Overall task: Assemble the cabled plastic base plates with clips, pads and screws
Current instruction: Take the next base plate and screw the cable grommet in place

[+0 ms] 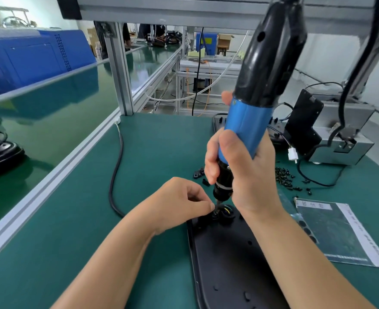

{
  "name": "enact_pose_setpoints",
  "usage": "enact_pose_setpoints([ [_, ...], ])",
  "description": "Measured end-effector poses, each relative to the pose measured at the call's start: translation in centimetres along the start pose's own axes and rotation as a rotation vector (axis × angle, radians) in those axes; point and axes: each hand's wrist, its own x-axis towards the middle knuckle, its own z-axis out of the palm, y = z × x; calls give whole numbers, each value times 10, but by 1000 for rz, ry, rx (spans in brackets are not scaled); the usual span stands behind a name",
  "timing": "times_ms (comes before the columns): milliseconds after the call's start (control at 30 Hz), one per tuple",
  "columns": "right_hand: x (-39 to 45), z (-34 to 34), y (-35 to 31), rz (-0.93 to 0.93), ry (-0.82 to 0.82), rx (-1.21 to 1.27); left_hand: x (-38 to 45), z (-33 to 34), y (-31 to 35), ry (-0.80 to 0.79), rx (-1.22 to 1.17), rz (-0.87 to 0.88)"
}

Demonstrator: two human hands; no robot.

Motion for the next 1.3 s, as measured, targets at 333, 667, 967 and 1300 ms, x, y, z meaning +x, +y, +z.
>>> enact_pose_setpoints([
  [333, 8, -8, 6, 82, -133, 73, -4, 4, -5, 42, 15, 16],
  [667, 13, -16, 12, 268, -428, 410, -10, 2, -3, -48, -12, 50],
  [967, 19, -15, -6, 199, -264, 767, -11, 4, -6, 5, 41, 72],
  [1300, 19, -139, -39, 340, 732, -152, -15, 1, -1, 216, 192, 33],
])
